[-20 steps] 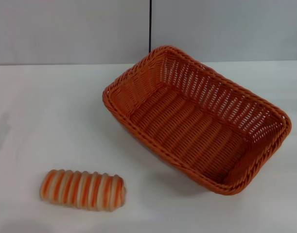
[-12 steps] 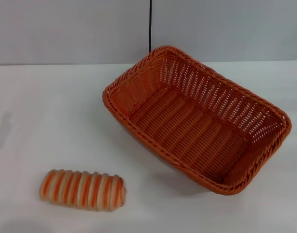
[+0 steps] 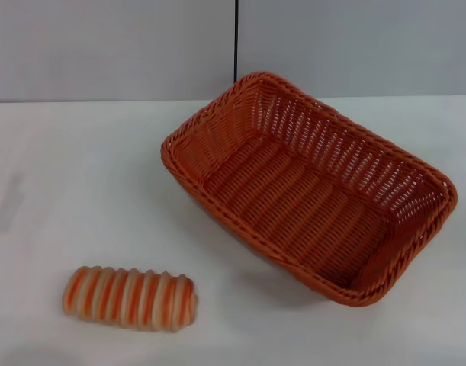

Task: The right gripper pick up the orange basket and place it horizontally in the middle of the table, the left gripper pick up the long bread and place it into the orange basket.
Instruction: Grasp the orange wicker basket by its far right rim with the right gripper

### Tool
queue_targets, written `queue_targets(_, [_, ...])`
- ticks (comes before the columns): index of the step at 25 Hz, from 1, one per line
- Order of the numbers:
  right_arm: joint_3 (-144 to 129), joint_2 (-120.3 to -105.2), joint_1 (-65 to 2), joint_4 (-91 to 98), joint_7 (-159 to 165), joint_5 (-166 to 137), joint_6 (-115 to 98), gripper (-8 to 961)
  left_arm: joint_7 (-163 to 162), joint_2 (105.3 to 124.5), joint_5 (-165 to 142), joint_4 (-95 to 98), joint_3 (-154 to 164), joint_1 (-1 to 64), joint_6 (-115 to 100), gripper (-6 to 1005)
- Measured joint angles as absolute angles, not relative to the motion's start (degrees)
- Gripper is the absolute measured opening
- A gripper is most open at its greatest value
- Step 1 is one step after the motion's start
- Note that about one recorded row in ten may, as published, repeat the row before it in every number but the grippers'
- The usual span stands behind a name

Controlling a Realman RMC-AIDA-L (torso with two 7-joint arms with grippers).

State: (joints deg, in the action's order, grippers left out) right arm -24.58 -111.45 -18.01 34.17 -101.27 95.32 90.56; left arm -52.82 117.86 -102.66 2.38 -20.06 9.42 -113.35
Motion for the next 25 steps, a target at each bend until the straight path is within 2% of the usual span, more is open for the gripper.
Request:
queue_targets(4, [-28.3,-108.86,-19.2,40.6,-90.5,92.9,92.9,522,-53.2,117.86,-102.7,2.6,-19.7,10.1,-113.3,863])
queue_targets(10, [-29.7,-106.09,-23.5,54.1,-69.7,81.8,96.3,509,-53.6,117.85,-102.7,3.0,-19.2,10.8,-113.2,864])
queue_targets(12, [-30.4,-106.03,-25.5,59.7,-65.8,77.0,97.6,505,-53.6,117.86,-102.7,3.0,-19.1,11.0,-113.0,864])
queue_targets(17, [-32.7,-108.50,-29.3,72.0,-59.6,66.2,98.3,495,-53.6,117.89,-102.7,3.0,-18.7,11.2,-112.7,864])
queue_targets(19, [-35.3,-107.96,-31.2,72.8,-56.9,62.4,98.8,491,-53.6,117.93,-102.7,3.0,-18.5,11.1,-112.6,864])
queue_targets(22, [-39.3,-106.19,-34.7,69.9,-54.7,57.4,100.6,484,-53.6,117.97,-102.7,3.0,-18.4,10.8,-112.6,864])
queue_targets(25, [-41.8,-105.40,-37.9,65.8,-55.0,51.1,101.2,478,-53.6,118.01,-102.7,3.0,-18.4,10.7,-112.6,864])
